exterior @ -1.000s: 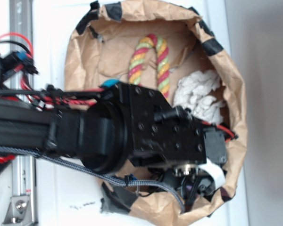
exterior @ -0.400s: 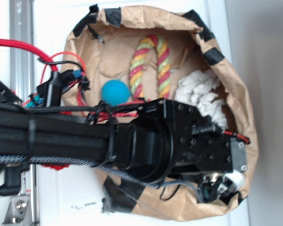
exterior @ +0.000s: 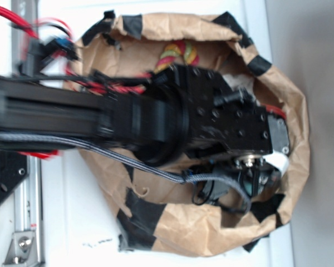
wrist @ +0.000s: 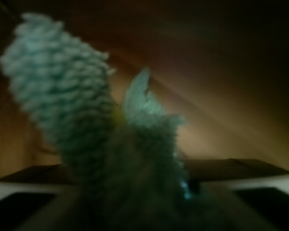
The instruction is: Grab the blue cloth.
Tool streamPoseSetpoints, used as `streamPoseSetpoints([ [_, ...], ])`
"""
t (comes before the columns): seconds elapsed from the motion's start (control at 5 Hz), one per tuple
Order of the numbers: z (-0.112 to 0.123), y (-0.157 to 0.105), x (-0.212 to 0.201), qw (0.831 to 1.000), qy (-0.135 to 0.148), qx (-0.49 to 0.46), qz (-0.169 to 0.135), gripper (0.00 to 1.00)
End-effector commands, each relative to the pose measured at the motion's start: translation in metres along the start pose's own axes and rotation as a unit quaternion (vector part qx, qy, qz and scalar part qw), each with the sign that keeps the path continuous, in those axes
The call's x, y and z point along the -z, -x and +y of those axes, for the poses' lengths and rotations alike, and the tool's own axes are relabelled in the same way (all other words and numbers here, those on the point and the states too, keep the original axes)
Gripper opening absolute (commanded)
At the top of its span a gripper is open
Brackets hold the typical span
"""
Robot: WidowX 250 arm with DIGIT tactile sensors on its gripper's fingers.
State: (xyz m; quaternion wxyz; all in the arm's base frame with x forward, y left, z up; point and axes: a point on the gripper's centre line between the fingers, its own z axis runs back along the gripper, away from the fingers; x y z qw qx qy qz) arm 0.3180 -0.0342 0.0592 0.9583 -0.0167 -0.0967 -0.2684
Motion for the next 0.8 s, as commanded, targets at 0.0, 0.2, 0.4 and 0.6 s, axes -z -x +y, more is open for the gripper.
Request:
streamPoseSetpoints([
  [0.0,0.0,0.027,-0.077,0.987,0.028,-0.159,0.004,0.0],
  [0.2,-0.016,0.028,-0.096,0.96,-0.025,-0.269,0.069,0.0],
  [0.4,-0.02,0.039,-0.103,0.931,-0.031,-0.352,0.088,0.0],
  [0.6,-0.024,0.039,-0.098,0.924,-0.048,-0.367,0.099,0.0],
])
